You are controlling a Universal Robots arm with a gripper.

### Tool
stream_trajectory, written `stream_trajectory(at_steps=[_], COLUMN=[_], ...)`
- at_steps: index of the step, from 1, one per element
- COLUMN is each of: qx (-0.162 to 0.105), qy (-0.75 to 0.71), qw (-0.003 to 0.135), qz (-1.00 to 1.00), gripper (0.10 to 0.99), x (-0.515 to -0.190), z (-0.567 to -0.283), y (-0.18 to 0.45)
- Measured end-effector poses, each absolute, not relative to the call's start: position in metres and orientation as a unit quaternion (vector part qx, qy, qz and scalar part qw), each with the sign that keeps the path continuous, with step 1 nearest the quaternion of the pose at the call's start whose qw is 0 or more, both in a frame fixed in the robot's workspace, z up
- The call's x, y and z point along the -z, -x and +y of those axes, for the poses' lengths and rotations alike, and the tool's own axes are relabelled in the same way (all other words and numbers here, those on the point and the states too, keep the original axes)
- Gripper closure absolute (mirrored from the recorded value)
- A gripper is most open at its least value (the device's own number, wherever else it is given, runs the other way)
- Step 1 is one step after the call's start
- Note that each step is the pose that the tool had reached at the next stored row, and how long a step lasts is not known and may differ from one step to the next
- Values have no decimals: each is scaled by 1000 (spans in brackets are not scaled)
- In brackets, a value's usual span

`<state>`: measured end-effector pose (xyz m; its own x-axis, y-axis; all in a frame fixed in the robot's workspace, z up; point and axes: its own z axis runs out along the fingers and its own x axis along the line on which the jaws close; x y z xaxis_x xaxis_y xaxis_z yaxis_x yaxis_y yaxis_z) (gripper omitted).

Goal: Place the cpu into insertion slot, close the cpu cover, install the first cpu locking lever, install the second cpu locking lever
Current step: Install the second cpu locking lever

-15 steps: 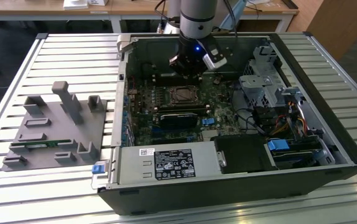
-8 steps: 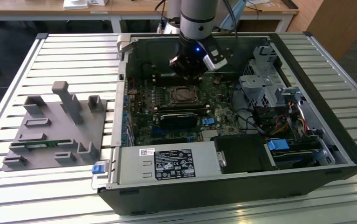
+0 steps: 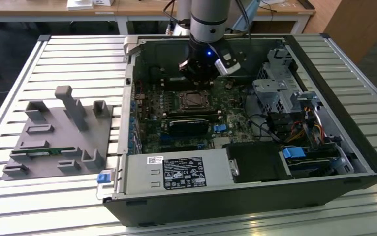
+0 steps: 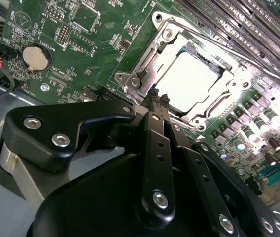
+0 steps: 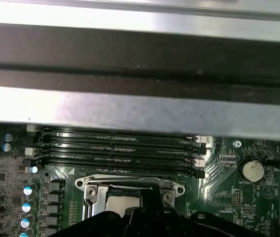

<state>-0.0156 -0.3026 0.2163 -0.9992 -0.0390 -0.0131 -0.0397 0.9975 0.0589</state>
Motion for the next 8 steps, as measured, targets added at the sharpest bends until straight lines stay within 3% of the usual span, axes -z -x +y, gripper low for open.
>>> stream_trajectory(at_steps=[8], qx=[-30], qy=[20], qw=[6], qz=[999], gripper=[980], x=[-226], z=[-303], y=[16])
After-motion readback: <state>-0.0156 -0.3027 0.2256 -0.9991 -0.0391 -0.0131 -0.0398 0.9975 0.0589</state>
